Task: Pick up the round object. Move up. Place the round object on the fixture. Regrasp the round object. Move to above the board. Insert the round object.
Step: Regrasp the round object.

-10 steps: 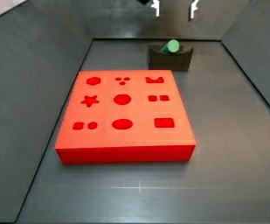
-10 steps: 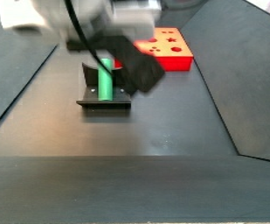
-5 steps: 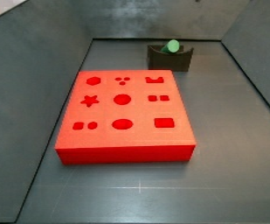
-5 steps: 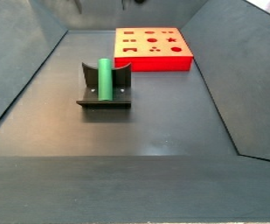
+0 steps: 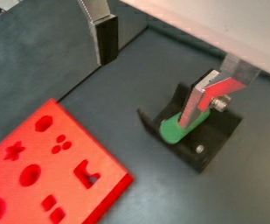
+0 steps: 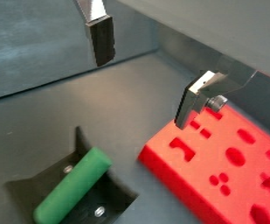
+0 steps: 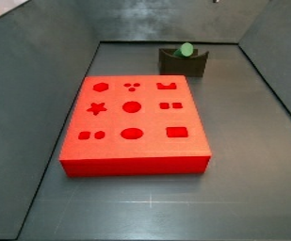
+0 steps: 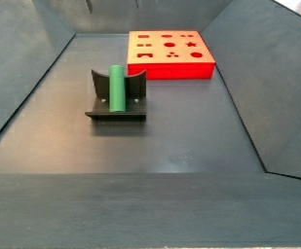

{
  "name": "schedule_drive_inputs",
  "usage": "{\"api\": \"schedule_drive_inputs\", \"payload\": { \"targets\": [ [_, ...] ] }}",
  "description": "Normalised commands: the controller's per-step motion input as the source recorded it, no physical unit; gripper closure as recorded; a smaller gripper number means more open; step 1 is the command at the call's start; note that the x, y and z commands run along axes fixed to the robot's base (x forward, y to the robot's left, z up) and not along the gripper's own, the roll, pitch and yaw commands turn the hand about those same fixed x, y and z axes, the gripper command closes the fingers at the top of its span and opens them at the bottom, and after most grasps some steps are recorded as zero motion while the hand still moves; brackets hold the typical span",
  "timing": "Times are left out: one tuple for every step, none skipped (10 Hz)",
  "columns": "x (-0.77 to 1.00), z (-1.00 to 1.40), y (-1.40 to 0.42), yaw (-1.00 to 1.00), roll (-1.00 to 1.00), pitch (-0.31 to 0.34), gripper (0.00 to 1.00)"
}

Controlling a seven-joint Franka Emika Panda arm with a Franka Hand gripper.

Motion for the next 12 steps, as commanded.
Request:
{"api": "schedule_drive_inputs", "payload": {
  "targets": [
    [-0.04,0.01,-0.02,0.02,1.00,0.005,0.00],
    [-0.04,0.01,-0.02,0.02,1.00,-0.001,0.00],
    [-0.03,0.01,-0.02,0.02,1.00,-0.005,0.00],
    [-0.03,0.01,-0.02,0.02,1.00,-0.011,0.00],
    [-0.03,0.01,-0.02,0.02,1.00,-0.014,0.00],
    [-0.03,0.01,-0.02,0.02,1.00,-0.013,0.00],
    [-0.02,0.01,-0.02,0.02,1.00,-0.011,0.00],
    [-0.01,0.01,-0.02,0.03,1.00,-0.007,0.00],
    [0.00,0.00,-0.02,0.03,1.00,-0.001,0.00],
    [0.02,-0.01,-0.02,0.03,1.00,0.008,0.00],
    [0.03,-0.01,-0.02,0.03,1.00,0.018,0.00],
    [0.05,-0.01,-0.03,0.04,1.00,0.035,0.00]
  ]
}}
